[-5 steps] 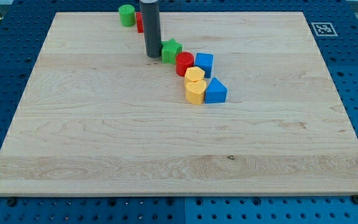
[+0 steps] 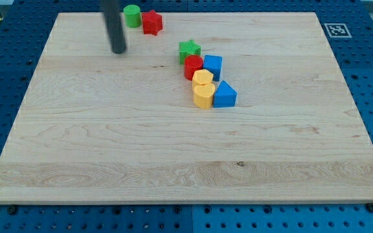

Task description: Move the green circle along with the red star slightly right

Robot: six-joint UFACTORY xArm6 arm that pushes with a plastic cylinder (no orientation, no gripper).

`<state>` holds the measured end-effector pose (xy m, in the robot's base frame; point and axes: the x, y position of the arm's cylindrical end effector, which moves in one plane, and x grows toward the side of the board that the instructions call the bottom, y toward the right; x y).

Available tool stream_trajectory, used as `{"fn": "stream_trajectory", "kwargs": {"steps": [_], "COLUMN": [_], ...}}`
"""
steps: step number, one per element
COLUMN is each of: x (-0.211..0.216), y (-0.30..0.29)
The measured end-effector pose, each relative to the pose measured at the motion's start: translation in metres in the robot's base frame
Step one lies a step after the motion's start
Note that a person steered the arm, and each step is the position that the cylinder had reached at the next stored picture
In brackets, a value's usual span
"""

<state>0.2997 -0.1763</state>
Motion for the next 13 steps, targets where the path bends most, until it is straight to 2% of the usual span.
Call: {"fn": "stream_trajectory", "kwargs": {"steps": [1,2,3,4,6,8,9,10,11,12,13], "x": [-0.058,-0.108,-0.109,-0.108,-0.108,-0.092,-0.087,-0.089,-0.105,-0.100,-0.068], "y": [-0.082,-0.094,-0.092,-0.063,0.046,0.117,0.124,0.106,0.062,0.020,0.015]}}
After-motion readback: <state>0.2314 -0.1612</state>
